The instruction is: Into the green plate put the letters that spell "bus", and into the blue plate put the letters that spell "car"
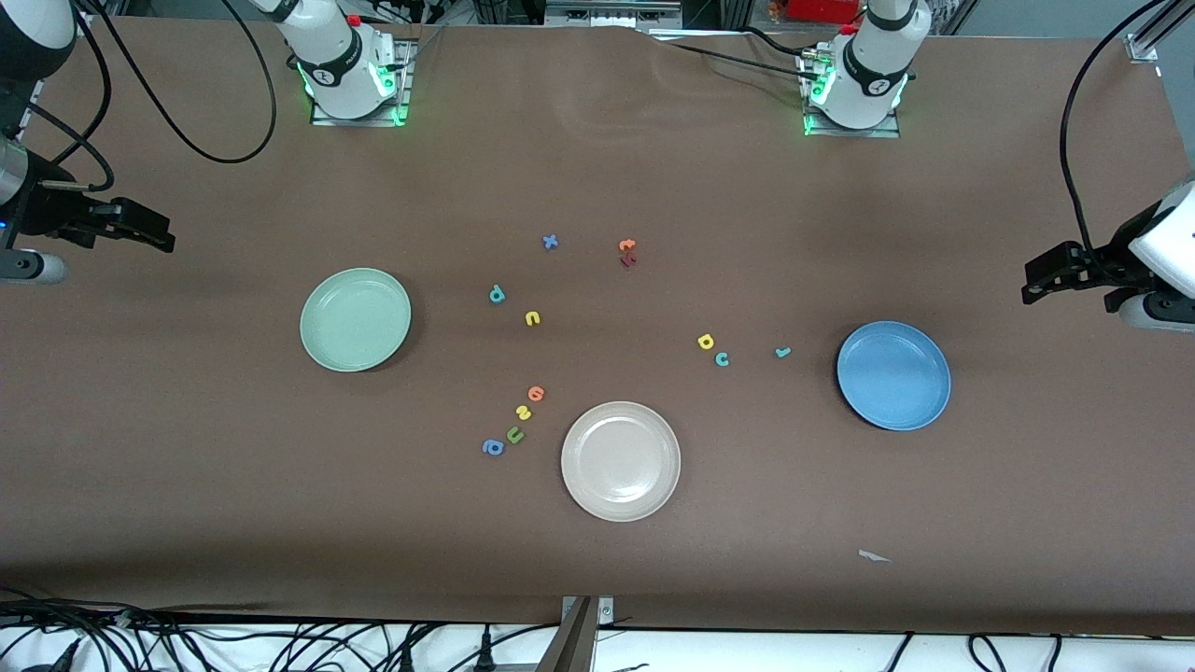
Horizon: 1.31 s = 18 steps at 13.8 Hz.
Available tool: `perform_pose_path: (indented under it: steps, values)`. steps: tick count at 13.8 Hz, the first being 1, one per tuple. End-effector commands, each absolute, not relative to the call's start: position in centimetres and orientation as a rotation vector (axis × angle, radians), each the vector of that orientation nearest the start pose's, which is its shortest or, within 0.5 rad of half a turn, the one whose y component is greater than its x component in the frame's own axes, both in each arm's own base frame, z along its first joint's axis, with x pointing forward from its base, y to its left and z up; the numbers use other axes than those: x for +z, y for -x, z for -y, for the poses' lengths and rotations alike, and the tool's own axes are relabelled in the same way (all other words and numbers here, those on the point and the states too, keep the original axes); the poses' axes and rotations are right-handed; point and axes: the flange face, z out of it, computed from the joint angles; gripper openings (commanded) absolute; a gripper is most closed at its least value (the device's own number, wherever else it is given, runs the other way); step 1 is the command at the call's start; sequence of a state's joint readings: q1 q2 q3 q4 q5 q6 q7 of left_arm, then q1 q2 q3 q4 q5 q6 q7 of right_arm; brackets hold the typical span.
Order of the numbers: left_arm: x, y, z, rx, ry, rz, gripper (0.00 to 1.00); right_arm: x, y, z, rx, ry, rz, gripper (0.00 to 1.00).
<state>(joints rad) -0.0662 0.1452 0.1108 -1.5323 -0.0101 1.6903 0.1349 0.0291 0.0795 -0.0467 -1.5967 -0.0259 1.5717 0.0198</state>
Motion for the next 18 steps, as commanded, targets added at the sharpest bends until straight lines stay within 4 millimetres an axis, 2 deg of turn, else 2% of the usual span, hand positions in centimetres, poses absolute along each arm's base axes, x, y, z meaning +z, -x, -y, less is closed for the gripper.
perform_pose_path:
  steps: [1,5,7,8,9,11,12,13,15,18]
  values:
    - [57.1,-60.6,-2.1,-0.027,3.099,-0.146,1.00,57.1,-57.4,1.1,0.173,3.169,-0.049,1.00]
    - [57.0,-60.6,-2.0,-0.027,3.098,-0.149,1.00,57.1,-57.4,1.2,0.173,3.169,-0.059,1.00]
    - [55.0,-61.5,-0.8,0.017,3.096,-0.171,1.00,57.2,-57.4,1.1,0.170,3.169,-0.057,1.00]
    - [53.8,-61.9,0.3,0.046,3.110,-0.148,1.00,57.2,-57.4,1.1,0.170,3.170,-0.059,1.00]
    - [52.5,-62.1,2.2,0.078,3.114,-0.136,1.00,57.0,-57.4,0.9,0.175,3.169,-0.054,1.00]
    - [48.7,-62.9,7.2,0.120,3.121,-0.075,1.00,56.5,-57.7,0.0,0.176,3.172,-0.109,1.00]
    - [46.2,-63.1,9.4,0.125,3.126,-0.073,1.00,55.7,-58.0,-1.2,0.191,3.174,-0.153,1.00]
    - [43.7,-63.1,10.8,0.112,3.132,-0.085,1.00,54.9,-58.4,-2.8,0.202,3.178,-0.204,1.00]
    - [39.6,-62.7,12.6,0.097,3.143,-0.133,1.00,52.8,-59.2,-6.9,0.207,3.186,-0.340,1.00]
    - [32.8,-61.3,17.3,0.138,3.163,-0.206,1.00,48.3,-60.8,-13.7,0.157,3.174,-0.557,1.00]
